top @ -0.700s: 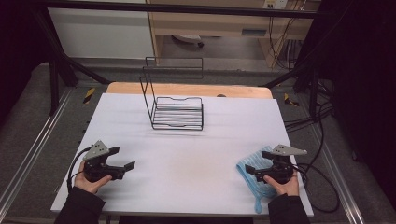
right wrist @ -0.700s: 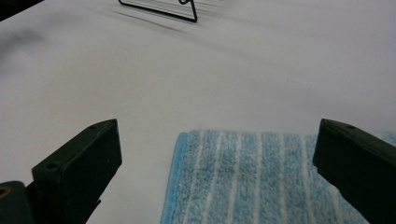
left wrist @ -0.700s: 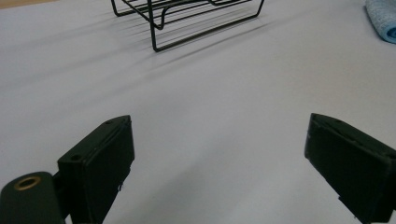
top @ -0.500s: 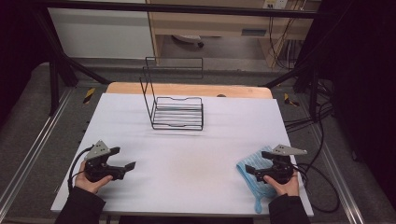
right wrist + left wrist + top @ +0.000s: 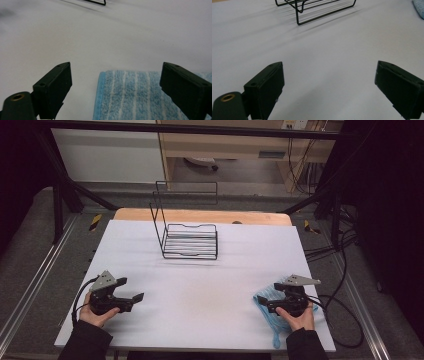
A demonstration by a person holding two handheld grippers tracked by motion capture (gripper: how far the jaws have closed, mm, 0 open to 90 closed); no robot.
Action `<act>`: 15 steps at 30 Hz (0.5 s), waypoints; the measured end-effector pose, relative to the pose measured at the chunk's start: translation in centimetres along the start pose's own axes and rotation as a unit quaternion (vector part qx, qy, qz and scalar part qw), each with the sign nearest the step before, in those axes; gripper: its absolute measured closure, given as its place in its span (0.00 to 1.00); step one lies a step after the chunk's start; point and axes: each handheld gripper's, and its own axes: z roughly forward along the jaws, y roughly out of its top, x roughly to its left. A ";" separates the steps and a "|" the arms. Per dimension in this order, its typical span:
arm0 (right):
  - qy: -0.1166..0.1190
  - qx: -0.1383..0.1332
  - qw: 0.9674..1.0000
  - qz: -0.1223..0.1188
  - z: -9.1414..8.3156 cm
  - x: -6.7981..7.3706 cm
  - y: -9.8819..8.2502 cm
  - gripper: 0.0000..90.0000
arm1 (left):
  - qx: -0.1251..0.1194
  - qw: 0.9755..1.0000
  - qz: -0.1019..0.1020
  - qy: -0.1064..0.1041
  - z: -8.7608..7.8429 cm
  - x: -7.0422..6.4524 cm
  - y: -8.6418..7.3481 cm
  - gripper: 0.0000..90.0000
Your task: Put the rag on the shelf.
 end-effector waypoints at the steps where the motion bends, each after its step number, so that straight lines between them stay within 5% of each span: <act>1: -0.003 0.006 1.000 -0.003 0.2 0.2 0.0 0.14 | 0.000 1.000 0.000 0.000 0.0 0.0 0.0 0.10; 3: -0.008 0.016 1.000 -0.007 0.5 0.5 0.1 0.18 | 0.001 1.000 0.001 0.002 0.0 0.0 0.0 0.10; 8: -0.002 0.040 0.999 -0.016 1.2 1.1 0.2 0.45 | 0.001 1.000 0.000 0.004 0.0 0.1 -0.1 0.10; 15: -0.031 0.057 0.997 -0.043 1.8 1.2 -0.1 0.67 | 0.005 1.000 -0.001 0.006 0.1 0.0 -0.1 0.10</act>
